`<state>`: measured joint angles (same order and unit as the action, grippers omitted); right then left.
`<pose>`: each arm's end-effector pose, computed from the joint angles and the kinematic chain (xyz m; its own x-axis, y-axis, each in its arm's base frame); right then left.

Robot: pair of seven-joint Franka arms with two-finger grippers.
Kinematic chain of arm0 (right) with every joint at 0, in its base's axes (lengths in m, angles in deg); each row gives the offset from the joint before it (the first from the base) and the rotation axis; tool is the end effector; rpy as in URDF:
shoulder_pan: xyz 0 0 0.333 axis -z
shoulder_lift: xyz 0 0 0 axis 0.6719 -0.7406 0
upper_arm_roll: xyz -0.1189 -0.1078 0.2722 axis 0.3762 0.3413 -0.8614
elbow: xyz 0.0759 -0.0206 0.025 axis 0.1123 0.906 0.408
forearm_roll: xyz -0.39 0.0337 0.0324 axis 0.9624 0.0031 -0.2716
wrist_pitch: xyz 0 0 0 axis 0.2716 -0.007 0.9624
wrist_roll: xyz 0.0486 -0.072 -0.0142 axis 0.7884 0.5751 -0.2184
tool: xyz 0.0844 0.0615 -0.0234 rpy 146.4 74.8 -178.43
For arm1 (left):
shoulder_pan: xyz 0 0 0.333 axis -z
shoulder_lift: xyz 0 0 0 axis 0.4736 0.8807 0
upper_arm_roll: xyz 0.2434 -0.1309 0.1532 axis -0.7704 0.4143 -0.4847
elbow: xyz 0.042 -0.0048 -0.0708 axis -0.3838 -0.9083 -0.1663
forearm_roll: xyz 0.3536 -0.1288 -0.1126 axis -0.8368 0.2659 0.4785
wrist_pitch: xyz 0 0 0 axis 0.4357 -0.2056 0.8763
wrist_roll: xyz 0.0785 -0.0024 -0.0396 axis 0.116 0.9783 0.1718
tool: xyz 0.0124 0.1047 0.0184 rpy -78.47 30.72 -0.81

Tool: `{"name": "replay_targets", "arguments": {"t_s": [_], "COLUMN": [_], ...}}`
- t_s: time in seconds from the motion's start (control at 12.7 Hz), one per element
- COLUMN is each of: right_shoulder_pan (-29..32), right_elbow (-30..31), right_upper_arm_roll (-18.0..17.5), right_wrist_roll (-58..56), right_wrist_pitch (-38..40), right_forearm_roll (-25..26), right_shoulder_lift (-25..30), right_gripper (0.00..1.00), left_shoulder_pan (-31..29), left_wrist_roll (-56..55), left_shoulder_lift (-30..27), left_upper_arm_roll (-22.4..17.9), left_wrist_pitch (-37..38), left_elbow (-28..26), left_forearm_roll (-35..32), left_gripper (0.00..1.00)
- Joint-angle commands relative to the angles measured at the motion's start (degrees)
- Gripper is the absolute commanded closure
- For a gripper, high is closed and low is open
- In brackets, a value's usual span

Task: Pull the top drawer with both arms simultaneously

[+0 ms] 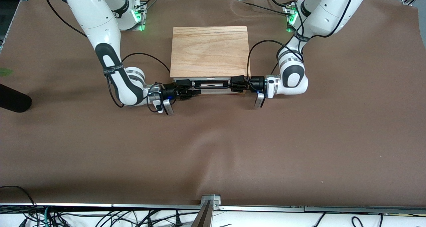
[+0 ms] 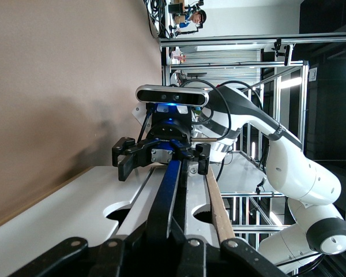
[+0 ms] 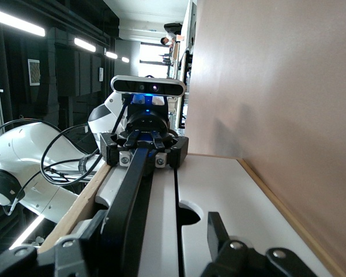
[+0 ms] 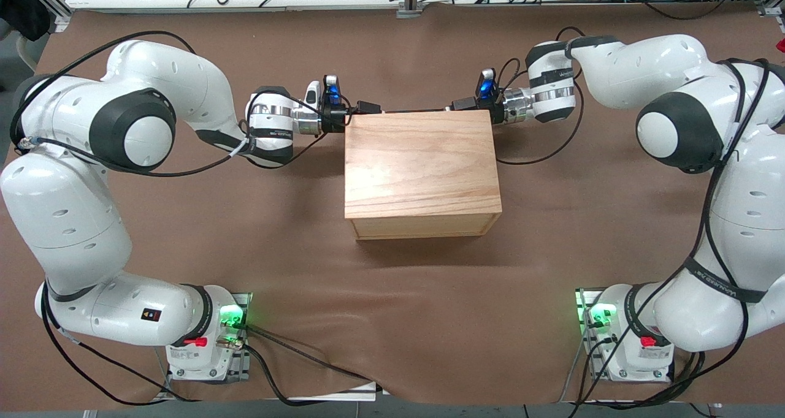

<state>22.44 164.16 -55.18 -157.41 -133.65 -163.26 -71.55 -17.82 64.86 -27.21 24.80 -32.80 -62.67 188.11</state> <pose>0.5102 0.2991 0.1346 0.9781 0.1787 0.1067 0.1139 -0.0307 -0.9930 0.4758 -0.2949 0.1572 0.9997 -0.0114 0.0236 -0.0242 -0.0543 0.9982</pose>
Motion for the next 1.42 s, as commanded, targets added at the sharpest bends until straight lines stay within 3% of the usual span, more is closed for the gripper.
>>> {"name": "replay_targets", "arguments": {"t_s": [0.0, 0.08, 0.31, 0.47, 0.63, 1.34], "right_shoulder_pan": [-0.44, -0.44, -0.44, -0.44, -0.44, 0.53], "right_elbow": [2.21, 2.21, 3.00, 3.09, 3.09, -1.29], "right_upper_arm_roll": [-0.02, -0.11, -0.11, -0.11, -0.11, 0.15], "right_wrist_roll": [-1.39, -1.39, -1.30, -1.30, -1.30, 0.72], "right_wrist_pitch": [-0.07, -0.07, 0.02, 0.02, 0.02, -0.07], "right_forearm_roll": [-1.25, -1.16, -1.07, -1.07, -1.07, -1.25], "right_shoulder_lift": [2.44, 2.53, 3.93, 4.02, 4.11, 2.54], "right_gripper": [0.38, 0.39, 0.58, 0.80, 0.92, 0.92], "left_shoulder_pan": [0.45, 0.45, 0.45, 0.45, 0.53, 0.53], "left_wrist_roll": [3.78, 3.69, 2.64, 1.33, 0.01, -0.43], "left_shoulder_lift": [0.12, 0.12, 0.48, 0.74, 0.74, 2.49], "left_upper_arm_roll": [0.66, 0.58, 0.49, 0.23, 0.23, -0.39], "left_wrist_pitch": [-0.03, -0.12, -0.21, -0.30, -0.30, -1.17], "left_elbow": [-4.71, -4.62, -4.10, -3.57, -3.48, -2.17], "left_forearm_roll": [-1.04, -1.04, -1.13, -1.21, -1.21, -1.30], "left_gripper": [1.00, 1.00, 1.00, 1.00, 1.00, 1.00]}}
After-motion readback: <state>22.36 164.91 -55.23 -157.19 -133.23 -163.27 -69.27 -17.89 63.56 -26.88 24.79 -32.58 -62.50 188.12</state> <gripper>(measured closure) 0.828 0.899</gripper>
